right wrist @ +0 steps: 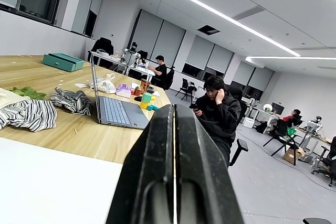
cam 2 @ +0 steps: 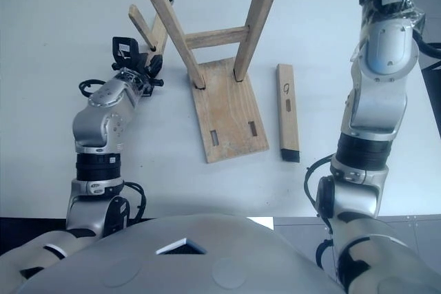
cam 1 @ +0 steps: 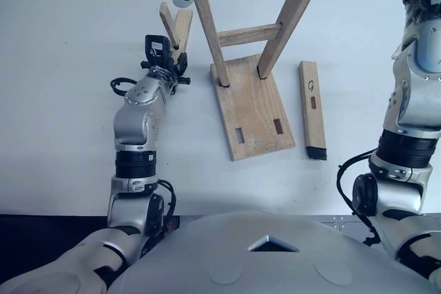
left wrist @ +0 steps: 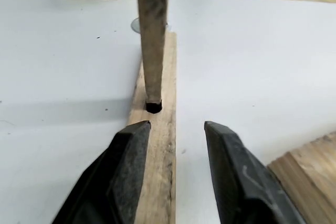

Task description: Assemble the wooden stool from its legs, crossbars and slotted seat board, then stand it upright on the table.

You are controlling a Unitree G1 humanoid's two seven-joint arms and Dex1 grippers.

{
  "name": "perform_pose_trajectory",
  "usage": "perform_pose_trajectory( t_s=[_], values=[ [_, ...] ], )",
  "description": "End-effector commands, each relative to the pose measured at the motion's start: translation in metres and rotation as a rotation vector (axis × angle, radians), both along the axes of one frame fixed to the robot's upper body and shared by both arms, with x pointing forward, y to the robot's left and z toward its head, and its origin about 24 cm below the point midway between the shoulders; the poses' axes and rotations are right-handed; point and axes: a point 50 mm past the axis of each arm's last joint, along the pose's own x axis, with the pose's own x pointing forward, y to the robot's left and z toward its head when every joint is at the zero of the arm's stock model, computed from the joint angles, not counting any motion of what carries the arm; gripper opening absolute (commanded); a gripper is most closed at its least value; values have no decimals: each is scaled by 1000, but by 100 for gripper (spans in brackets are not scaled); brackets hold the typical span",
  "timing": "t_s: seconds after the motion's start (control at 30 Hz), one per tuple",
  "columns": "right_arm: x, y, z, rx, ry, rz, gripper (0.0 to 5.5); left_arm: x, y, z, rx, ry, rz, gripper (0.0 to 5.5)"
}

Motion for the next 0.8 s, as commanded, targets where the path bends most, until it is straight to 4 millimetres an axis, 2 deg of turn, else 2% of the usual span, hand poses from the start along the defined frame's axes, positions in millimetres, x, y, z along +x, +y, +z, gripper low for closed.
perform_pose_trajectory(
  t_s=[0.03,0.3,0.43,0.57,0.7,0.8],
  values=[
    [-4,-2,-2,10,-3,-18,0,-7,10,0,21,47,25,186],
    [-4,-1,-5,13,-1,-20,0,-12,24,-14,47,104,66,186],
    [-3,1,-5,10,0,-12,0,-15,22,-32,-34,187,81,186],
    [-4,0,-5,9,-2,-12,0,-19,25,-46,-33,228,95,186],
    [-4,1,-5,9,-2,-10,0,-20,27,-49,-26,228,100,186],
    [-4,2,-5,10,-1,-11,0,-14,27,-40,-20,179,89,186]
  ],
)
